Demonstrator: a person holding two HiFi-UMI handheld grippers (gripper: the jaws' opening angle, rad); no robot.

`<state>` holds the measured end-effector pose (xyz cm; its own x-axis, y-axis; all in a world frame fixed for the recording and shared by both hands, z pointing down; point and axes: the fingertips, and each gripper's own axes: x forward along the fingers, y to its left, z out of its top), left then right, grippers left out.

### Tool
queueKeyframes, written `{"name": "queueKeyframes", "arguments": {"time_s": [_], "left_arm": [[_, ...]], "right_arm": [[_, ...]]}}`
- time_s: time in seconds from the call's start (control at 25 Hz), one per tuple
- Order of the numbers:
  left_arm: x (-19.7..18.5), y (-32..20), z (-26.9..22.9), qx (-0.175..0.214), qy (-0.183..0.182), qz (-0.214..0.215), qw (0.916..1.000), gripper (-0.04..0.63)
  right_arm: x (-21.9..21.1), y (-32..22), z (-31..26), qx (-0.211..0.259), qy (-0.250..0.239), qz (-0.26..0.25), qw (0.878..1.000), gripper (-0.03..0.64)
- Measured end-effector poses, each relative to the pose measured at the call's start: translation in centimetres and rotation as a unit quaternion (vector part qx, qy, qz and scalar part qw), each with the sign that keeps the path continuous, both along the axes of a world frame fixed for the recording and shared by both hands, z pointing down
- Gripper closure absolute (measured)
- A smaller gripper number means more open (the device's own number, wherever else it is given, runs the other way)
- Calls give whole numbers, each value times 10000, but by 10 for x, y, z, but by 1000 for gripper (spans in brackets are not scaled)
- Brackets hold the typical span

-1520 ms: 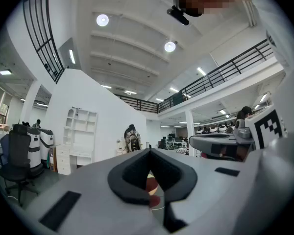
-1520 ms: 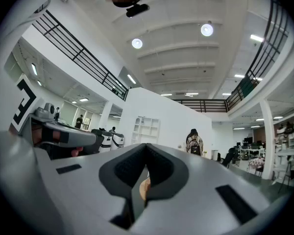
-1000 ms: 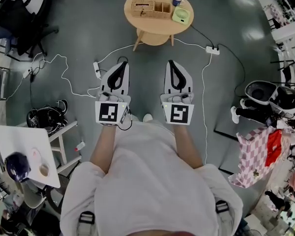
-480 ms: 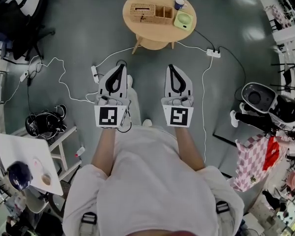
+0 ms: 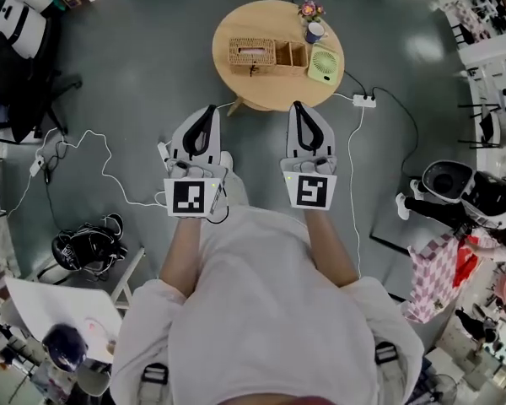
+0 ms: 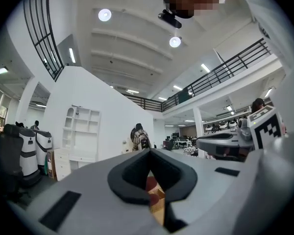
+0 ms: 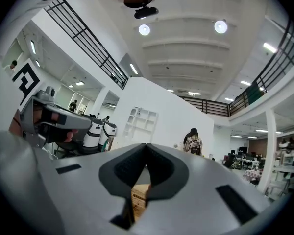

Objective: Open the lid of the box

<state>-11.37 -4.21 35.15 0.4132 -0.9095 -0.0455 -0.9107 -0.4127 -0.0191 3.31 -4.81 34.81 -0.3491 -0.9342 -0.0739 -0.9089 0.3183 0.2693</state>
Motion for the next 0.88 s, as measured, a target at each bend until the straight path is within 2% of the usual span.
{"name": "queueKeyframes", "arguments": {"time_s": [0.28, 0.52, 0.6, 0.68, 0.76, 0.8, 0.84, 0.88], "left_arm": [[-19, -71, -2, -70, 207, 342, 9992, 600], [-25, -104, -3, -24, 370, 435, 9984, 600], [-26, -112, -2, -35, 377, 439, 9983, 600], [-27, -117, -1, -49, 372, 432, 9984, 600], [-28, -123, 0, -57, 328, 421, 9986, 600], [-28, -126, 0, -73, 306, 417, 9986, 600], [-28, -129, 2, -98, 290, 413, 9987, 600], [-27, -133, 4, -127, 275, 409, 9987, 600]], "right_arm": [[-25, -69, -8, -20, -141, 214, 9997, 620], [-28, -101, -1, -62, -327, 252, 9991, 620], [-24, -111, 4, -61, -537, 208, 9983, 620], [-19, -120, 9, -151, -979, 133, 9950, 620], [-12, -131, 15, -296, -1650, 45, 9858, 620], [-6, -136, 20, -392, -2093, -4, 9771, 620], [1, -142, 26, -505, -2653, -72, 9628, 620], [10, -148, 34, -622, -3343, -178, 9402, 620]]}}
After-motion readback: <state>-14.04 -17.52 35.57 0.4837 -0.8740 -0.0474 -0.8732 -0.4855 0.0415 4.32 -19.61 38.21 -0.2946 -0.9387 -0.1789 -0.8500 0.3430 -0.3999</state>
